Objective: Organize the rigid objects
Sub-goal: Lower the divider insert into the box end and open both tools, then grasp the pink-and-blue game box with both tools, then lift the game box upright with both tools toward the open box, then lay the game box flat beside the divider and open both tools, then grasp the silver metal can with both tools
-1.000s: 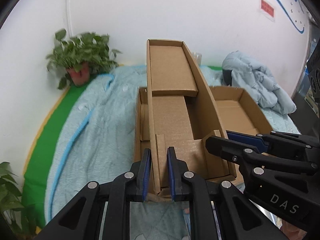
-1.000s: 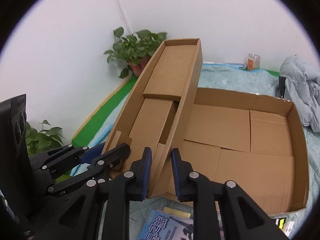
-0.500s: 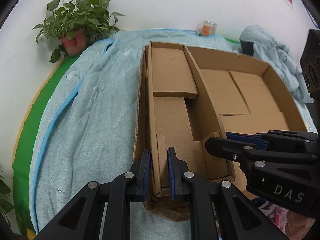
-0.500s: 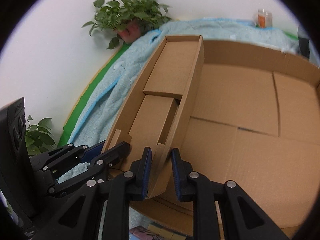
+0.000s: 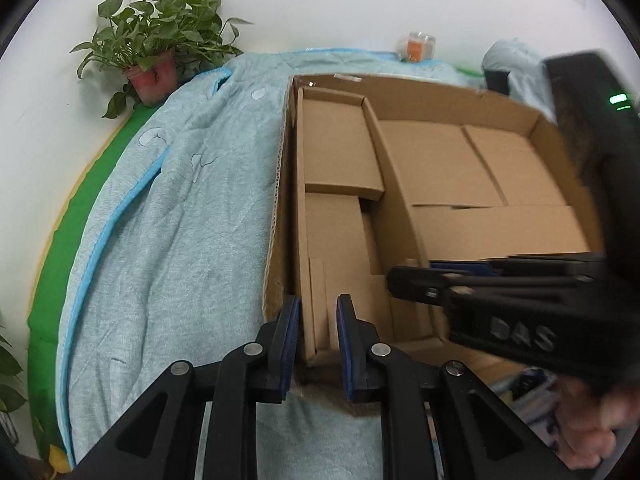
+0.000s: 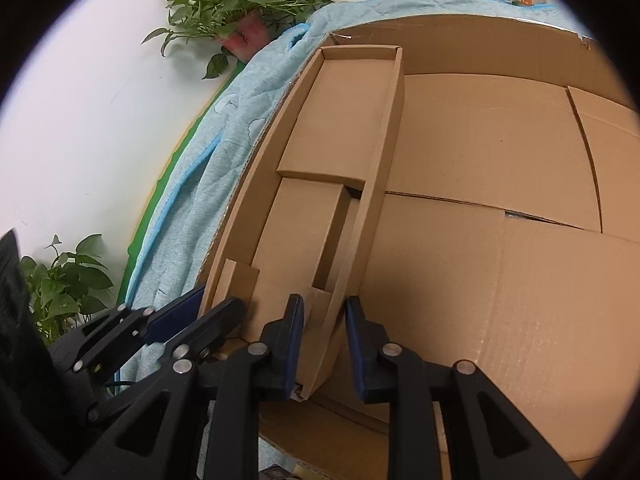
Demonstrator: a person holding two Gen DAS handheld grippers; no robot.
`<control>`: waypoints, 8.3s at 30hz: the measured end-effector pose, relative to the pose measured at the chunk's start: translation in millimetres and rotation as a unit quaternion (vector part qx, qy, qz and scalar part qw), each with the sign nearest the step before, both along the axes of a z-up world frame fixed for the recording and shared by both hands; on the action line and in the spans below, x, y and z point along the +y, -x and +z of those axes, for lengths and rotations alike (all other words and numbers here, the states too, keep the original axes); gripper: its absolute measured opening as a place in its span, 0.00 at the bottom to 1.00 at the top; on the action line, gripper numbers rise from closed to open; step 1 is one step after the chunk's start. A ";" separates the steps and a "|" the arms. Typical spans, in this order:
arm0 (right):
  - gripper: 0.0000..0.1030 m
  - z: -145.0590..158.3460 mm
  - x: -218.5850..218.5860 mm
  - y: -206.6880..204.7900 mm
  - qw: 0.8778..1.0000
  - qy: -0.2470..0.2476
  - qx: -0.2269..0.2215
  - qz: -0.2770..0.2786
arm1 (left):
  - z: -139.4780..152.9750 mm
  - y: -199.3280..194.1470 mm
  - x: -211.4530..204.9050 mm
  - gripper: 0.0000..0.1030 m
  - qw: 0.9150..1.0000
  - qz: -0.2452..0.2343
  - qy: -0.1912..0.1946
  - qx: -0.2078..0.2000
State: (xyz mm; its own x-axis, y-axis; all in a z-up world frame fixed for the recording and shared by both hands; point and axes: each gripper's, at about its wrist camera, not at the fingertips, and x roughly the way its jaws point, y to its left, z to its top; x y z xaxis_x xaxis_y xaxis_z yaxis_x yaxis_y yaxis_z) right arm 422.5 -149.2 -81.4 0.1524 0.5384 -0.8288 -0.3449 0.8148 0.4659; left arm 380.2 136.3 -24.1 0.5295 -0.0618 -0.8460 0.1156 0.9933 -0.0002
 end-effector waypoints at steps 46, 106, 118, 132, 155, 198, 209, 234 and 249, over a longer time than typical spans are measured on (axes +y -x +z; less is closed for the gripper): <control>0.68 159.3 -139.2 195.6 0.993 0.065 -0.036 -0.092 | 62.9 176.0 -17.5 0.89 0.996 0.032 0.054 -0.066; 0.86 31.3 -77.4 226.1 0.984 0.086 -0.154 -0.025 | 40.3 210.4 -71.4 0.54 0.989 -0.066 0.119 -0.055; 0.83 58.6 -90.3 209.8 0.975 0.079 -0.198 -0.061 | 84.7 195.2 -88.3 0.54 0.983 -0.080 0.116 -0.121; 0.83 90.1 -95.2 174.1 0.960 0.088 -0.253 -0.077 | 131.2 146.5 -110.3 0.54 0.974 -0.101 0.114 -0.170; 0.82 38.4 -78.4 60.3 0.977 0.106 -0.182 -0.025 | 54.0 -3.7 -106.0 0.54 0.988 -0.049 0.132 -0.058; 0.80 58.7 -153.1 134.7 0.969 0.117 -0.176 -0.124 | 91.1 125.7 -92.6 0.99 0.981 -0.029 0.062 -0.180; 0.80 75.3 -162.6 197.9 0.951 0.137 -0.241 -0.137 | 98.3 189.6 -115.2 0.99 0.981 -0.009 0.077 -0.179; 0.81 23.1 -221.8 245.2 0.982 0.016 -0.172 -0.082 | 37.7 237.9 -156.5 0.78 0.986 -0.045 0.144 -0.066; 0.72 -1.0 -192.4 259.5 0.991 0.054 -0.112 -0.040 | 11.5 258.2 -156.9 0.78 0.973 -0.091 0.212 0.016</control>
State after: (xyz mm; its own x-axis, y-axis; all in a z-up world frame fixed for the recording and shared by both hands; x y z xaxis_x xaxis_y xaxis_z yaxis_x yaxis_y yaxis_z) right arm 163.0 -341.6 -82.3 0.3784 0.4261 -0.8217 -0.3616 0.8852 0.2925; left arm 122.0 -20.6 -12.7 0.4515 -0.4993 -0.7395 0.2828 0.8661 -0.4121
